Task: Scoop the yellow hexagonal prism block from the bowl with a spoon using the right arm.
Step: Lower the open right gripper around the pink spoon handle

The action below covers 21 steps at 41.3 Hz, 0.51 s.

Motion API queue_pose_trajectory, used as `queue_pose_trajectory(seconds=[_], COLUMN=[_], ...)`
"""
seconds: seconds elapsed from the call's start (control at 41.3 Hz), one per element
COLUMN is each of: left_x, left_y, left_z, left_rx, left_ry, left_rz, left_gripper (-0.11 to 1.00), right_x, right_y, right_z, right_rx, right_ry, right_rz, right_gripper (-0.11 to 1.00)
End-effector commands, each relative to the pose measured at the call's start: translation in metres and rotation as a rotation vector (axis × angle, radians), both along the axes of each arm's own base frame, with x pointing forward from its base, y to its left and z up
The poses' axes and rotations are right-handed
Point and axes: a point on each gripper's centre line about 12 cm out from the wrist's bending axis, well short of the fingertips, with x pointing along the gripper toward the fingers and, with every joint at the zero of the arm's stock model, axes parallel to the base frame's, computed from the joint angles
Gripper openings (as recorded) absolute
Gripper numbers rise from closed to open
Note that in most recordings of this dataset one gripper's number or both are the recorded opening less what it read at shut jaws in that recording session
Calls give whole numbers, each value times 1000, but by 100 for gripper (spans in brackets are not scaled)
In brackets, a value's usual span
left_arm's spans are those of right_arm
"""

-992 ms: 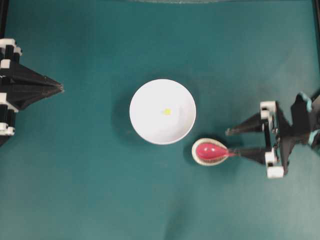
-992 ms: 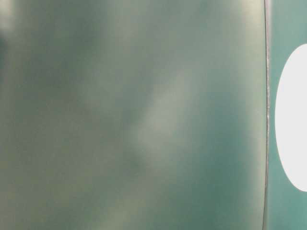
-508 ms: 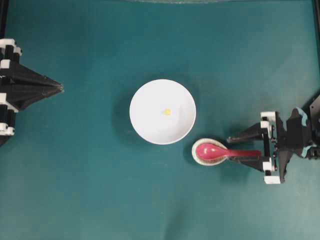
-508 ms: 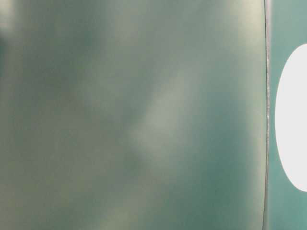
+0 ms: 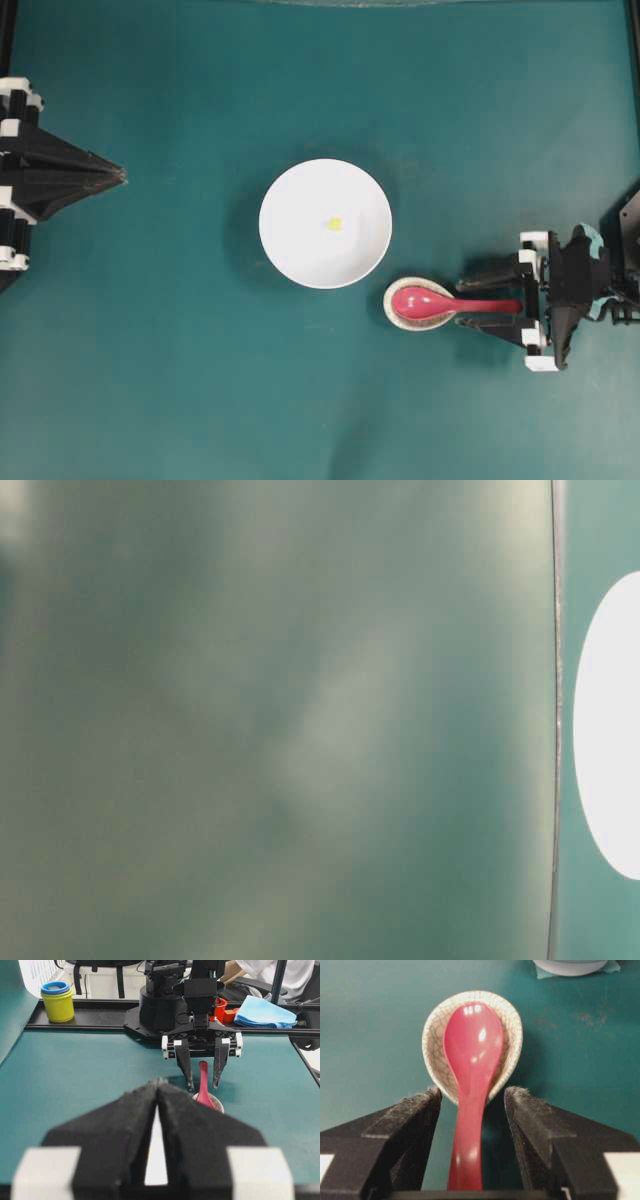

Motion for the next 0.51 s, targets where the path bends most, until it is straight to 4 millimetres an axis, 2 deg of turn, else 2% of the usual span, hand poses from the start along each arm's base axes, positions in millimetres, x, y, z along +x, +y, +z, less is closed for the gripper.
queue_pose_trajectory(seconds=[0.0, 0.484], left_x=[2, 2], left_y=[0, 0], left_z=[10, 10], left_rx=[3, 3], left_ry=[-24, -24], left_rz=[1, 1], left_gripper=[8, 8], right_x=[-1, -8], right_y=[1, 3], right_z=[3, 2], right_rx=[5, -17], right_ry=[-16, -10], right_rz=[4, 38], right_gripper=[59, 59])
